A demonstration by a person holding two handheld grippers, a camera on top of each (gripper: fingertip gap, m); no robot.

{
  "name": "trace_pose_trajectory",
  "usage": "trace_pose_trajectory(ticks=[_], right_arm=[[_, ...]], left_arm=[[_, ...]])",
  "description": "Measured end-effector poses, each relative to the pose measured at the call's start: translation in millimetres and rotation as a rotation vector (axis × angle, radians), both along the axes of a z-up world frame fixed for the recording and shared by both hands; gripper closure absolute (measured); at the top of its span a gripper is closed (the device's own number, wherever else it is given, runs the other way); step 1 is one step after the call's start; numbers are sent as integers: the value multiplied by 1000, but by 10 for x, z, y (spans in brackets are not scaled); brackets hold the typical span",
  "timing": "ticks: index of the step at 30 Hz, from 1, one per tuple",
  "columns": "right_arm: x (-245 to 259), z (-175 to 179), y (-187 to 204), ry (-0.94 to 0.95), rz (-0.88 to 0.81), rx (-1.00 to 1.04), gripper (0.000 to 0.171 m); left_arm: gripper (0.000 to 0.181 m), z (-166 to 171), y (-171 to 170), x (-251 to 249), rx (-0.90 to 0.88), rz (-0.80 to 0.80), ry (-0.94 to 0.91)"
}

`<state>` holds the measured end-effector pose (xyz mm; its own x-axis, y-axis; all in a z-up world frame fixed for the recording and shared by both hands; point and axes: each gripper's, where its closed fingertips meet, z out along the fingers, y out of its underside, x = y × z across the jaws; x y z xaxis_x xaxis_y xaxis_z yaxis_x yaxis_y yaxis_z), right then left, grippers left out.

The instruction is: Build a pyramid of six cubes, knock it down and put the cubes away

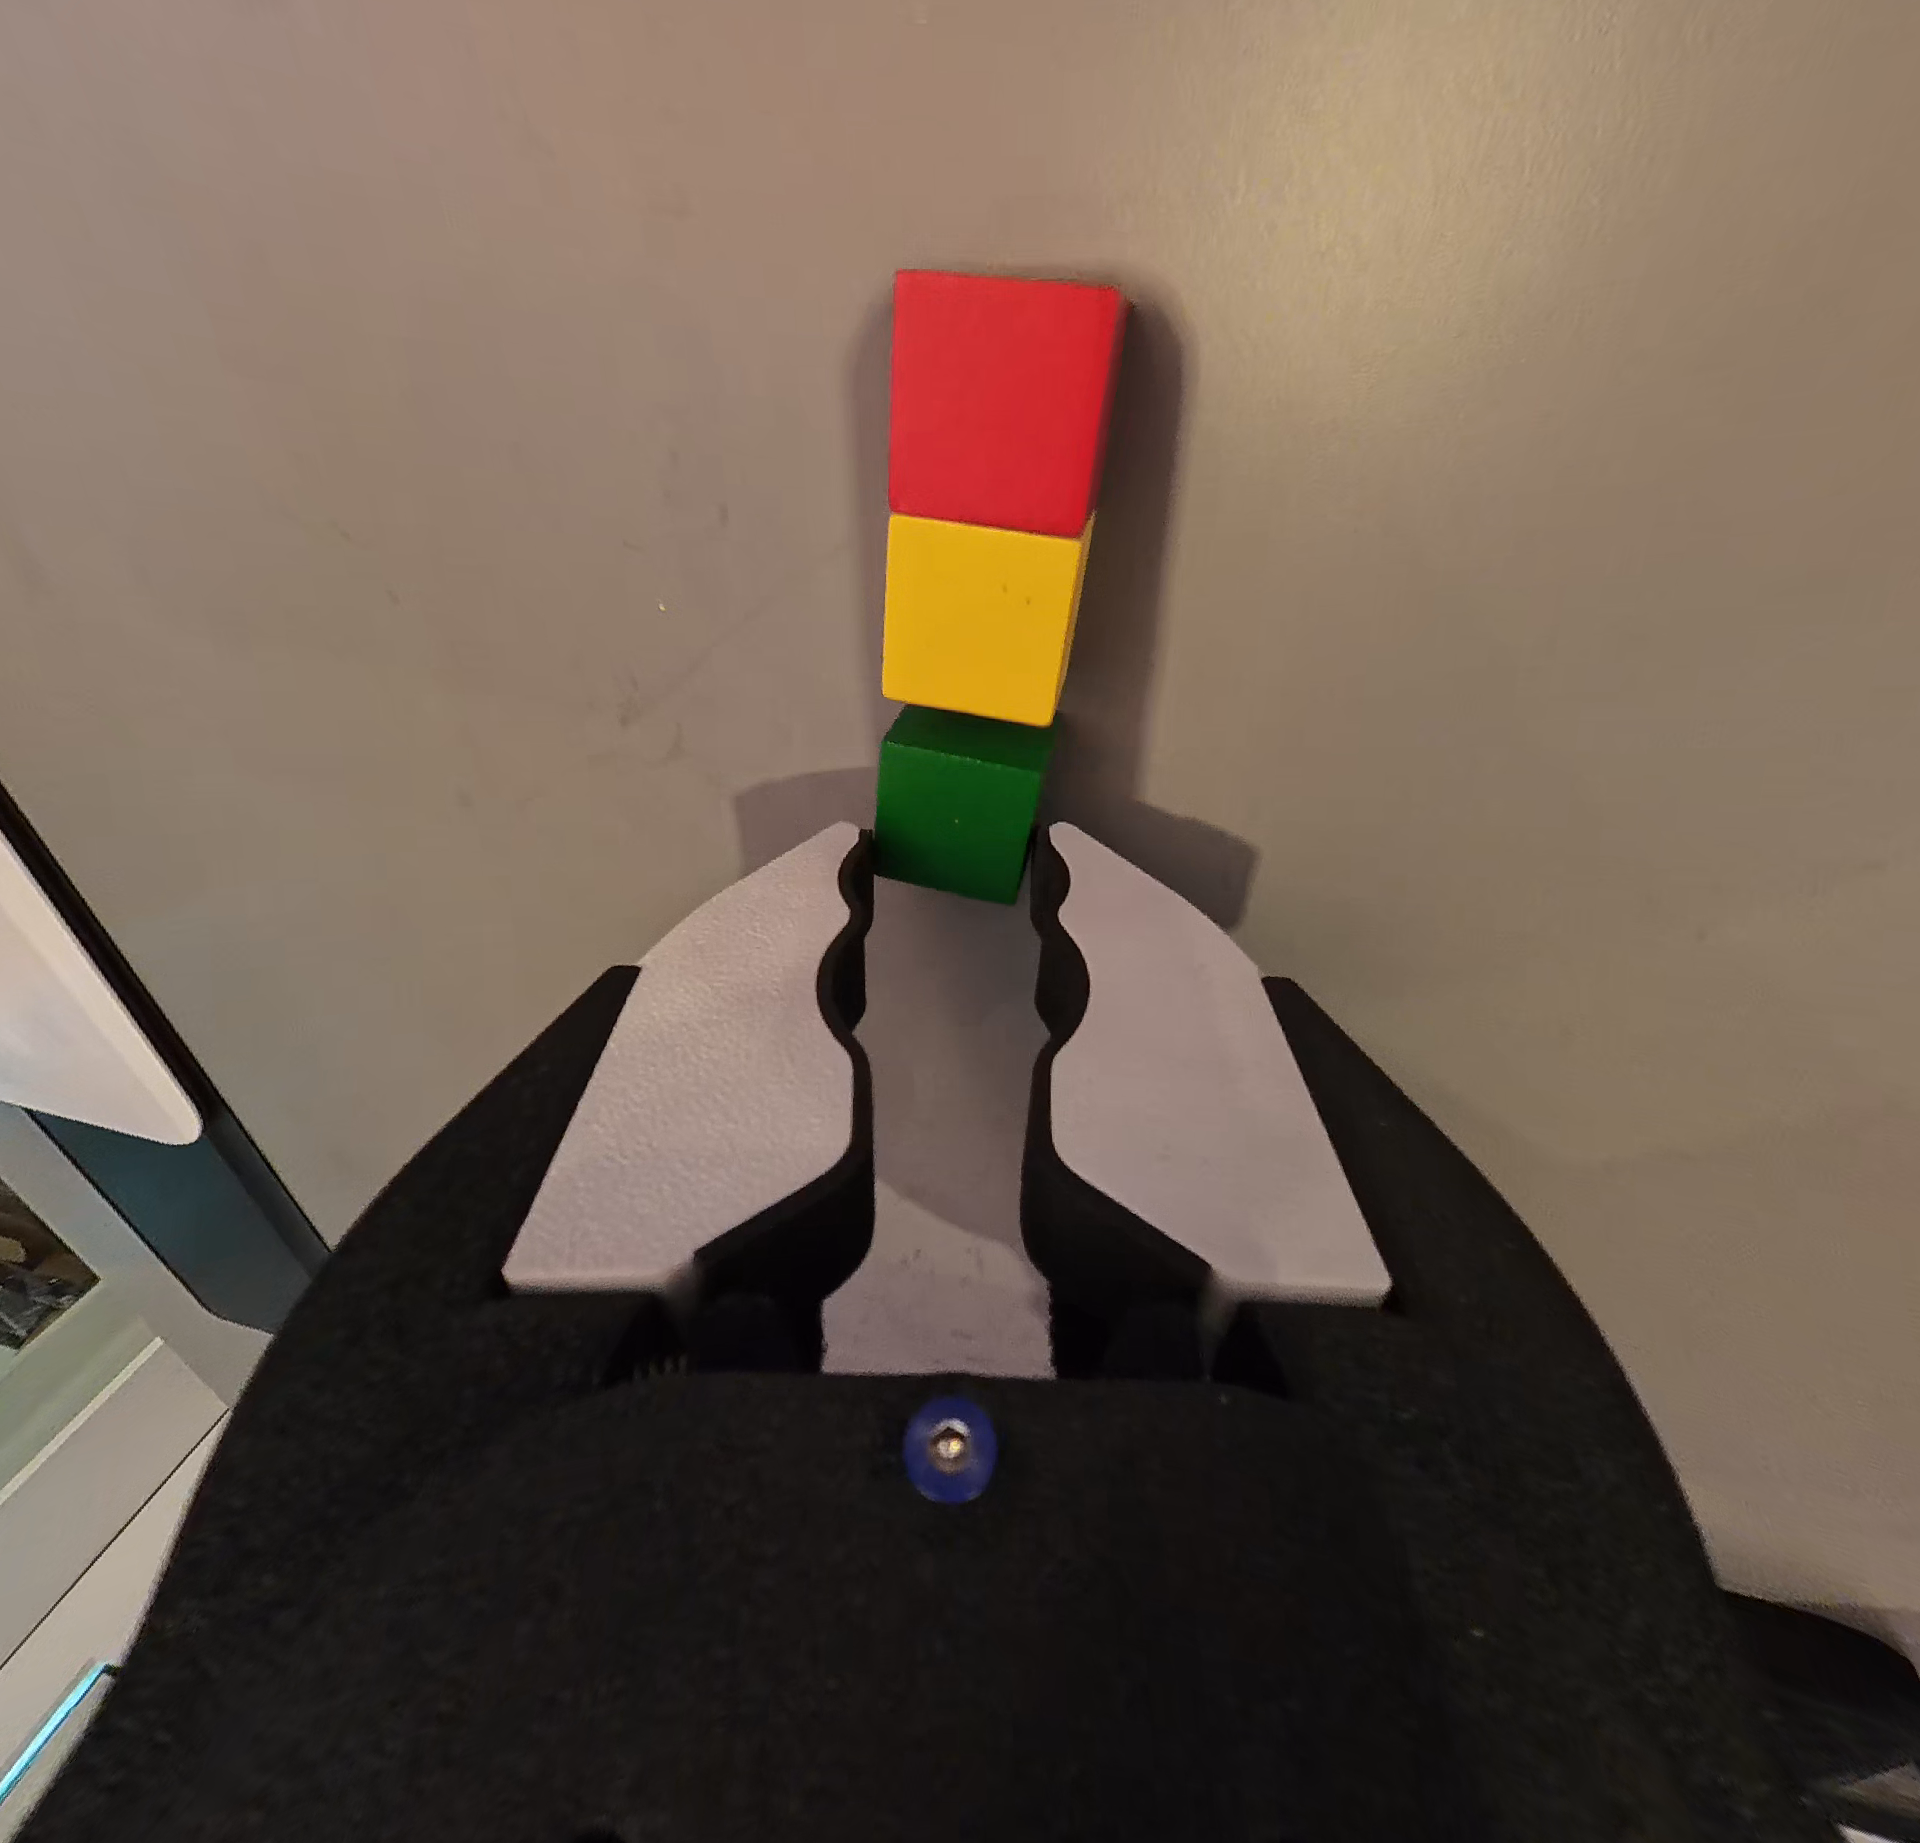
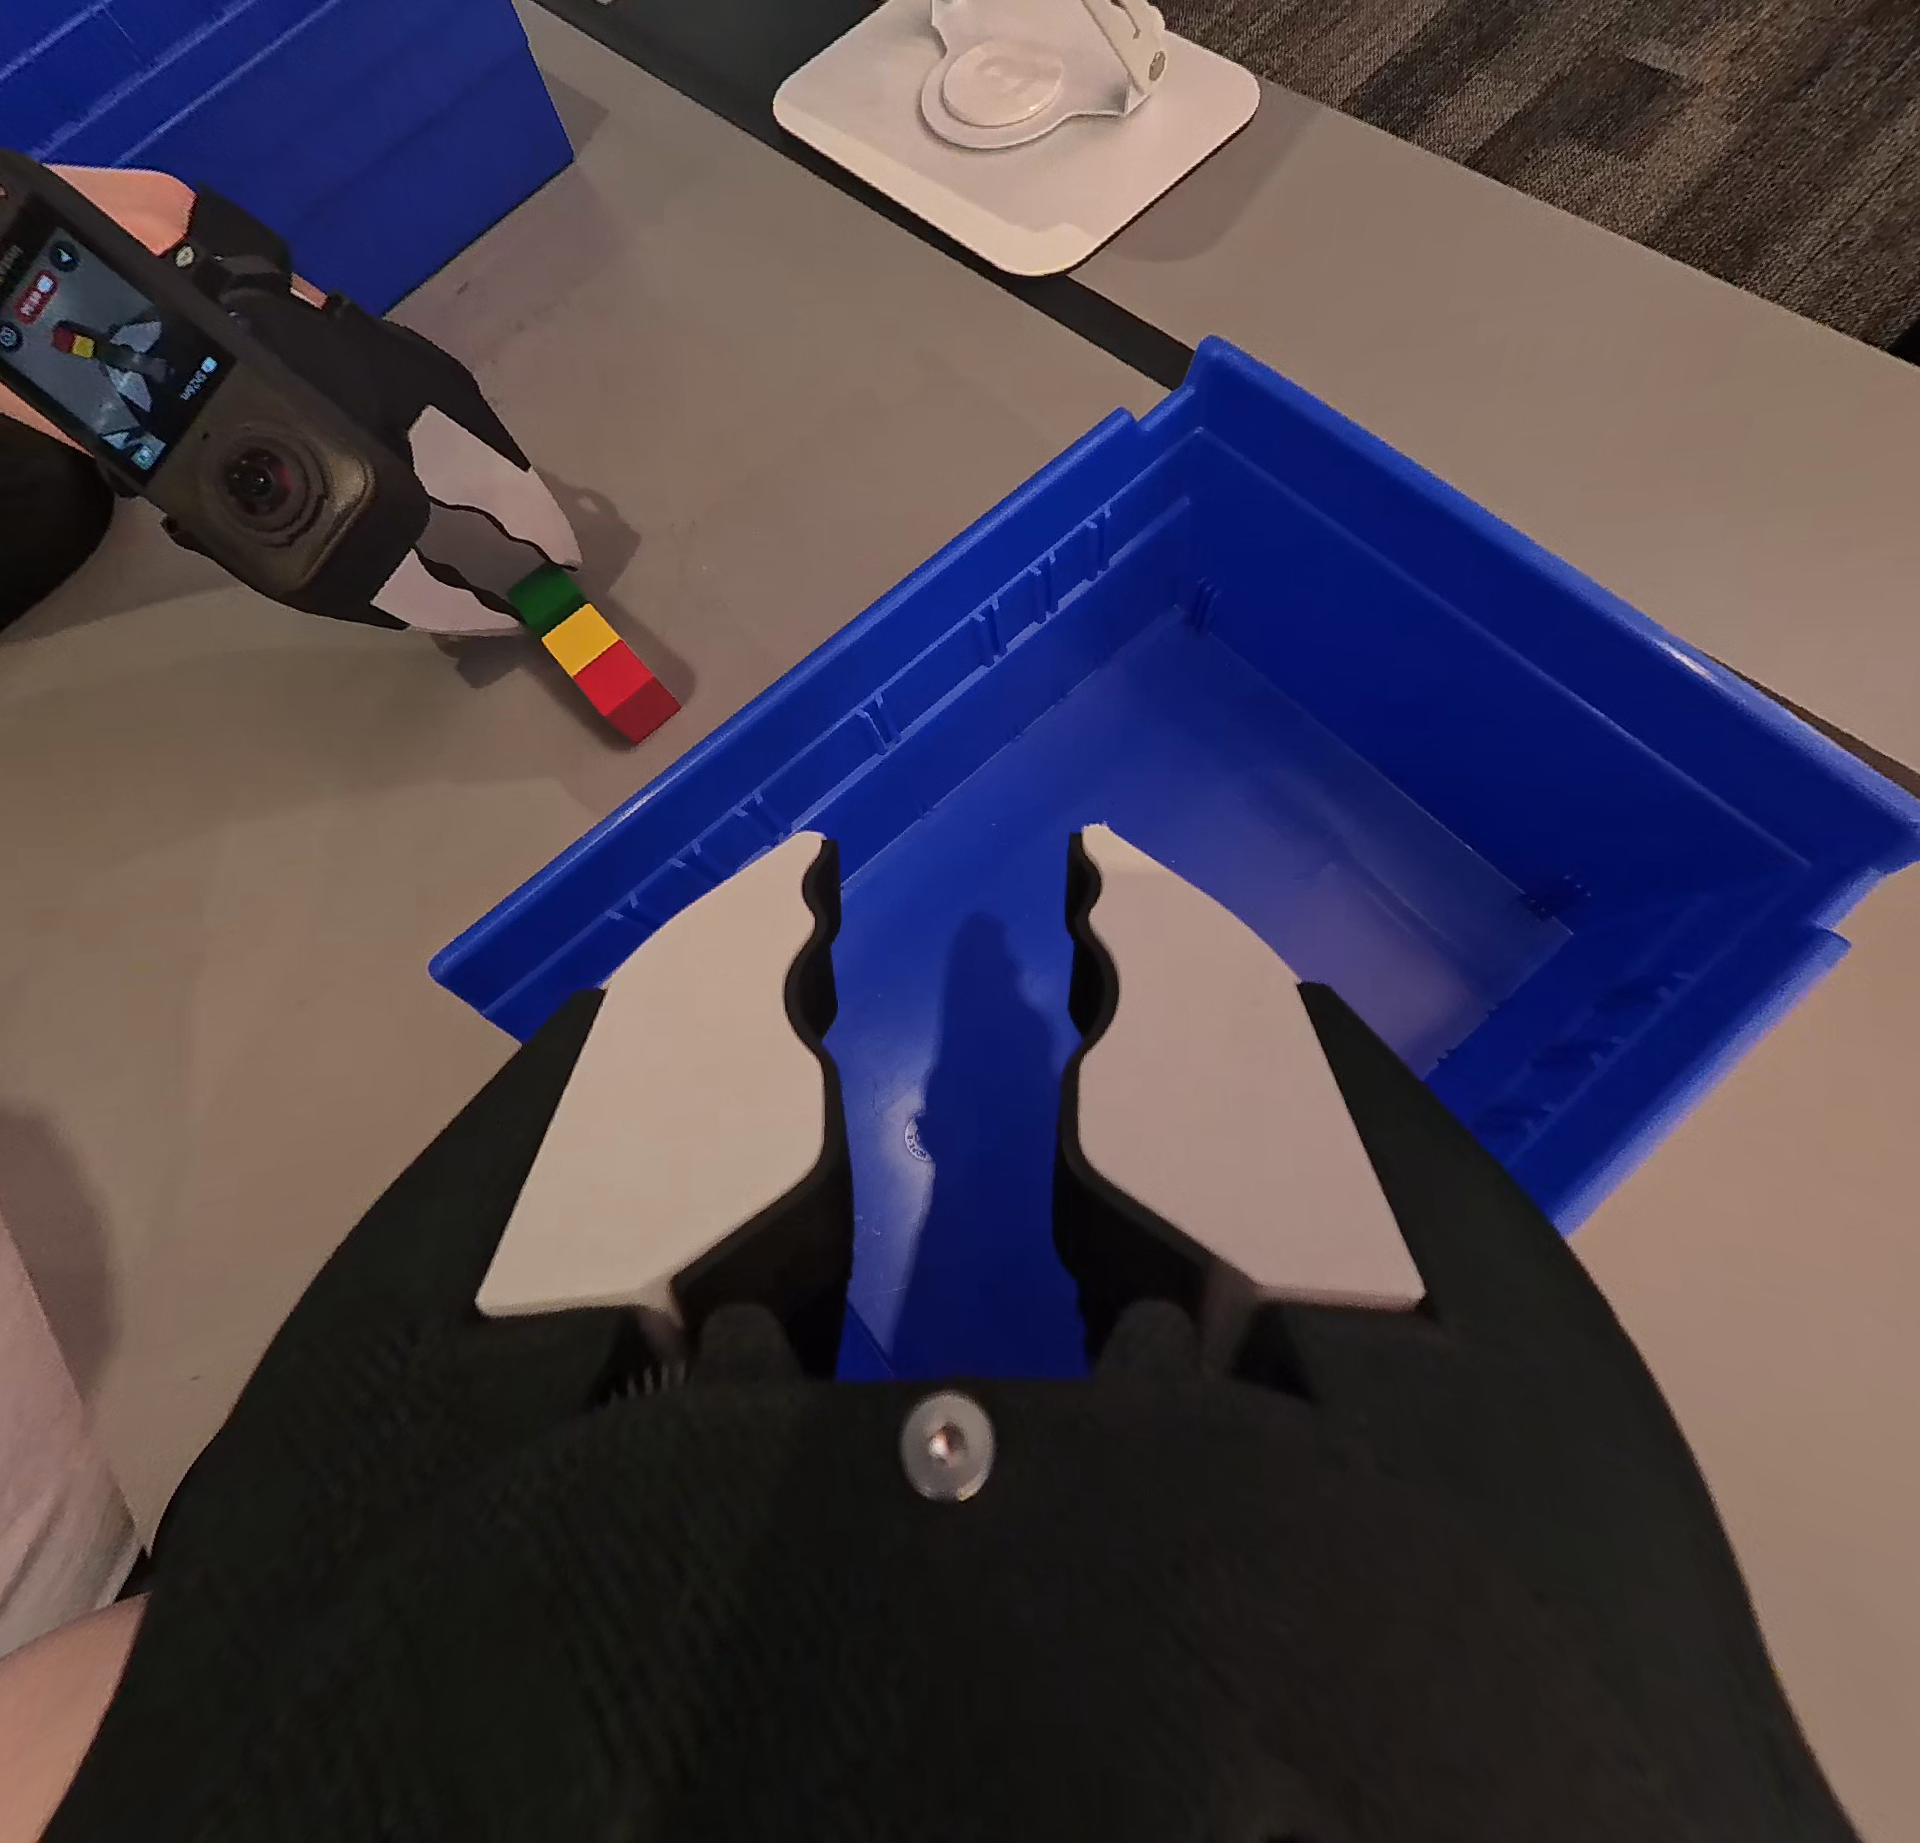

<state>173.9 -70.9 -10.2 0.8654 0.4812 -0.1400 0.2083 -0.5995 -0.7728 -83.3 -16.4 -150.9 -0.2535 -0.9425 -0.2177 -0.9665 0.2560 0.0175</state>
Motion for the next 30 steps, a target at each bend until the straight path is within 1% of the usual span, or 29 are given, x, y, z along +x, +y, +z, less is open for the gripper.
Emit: trace_pose_trajectory(ticks=[25, 30], right_arm=[[5, -59, -5, 3, 1, -27, 128], [12, -76, 2, 3, -3, -34, 128]], left_arm=[[151, -33, -35, 68, 12, -8, 9], [138, 22, -57, 117, -7, 14, -31]])
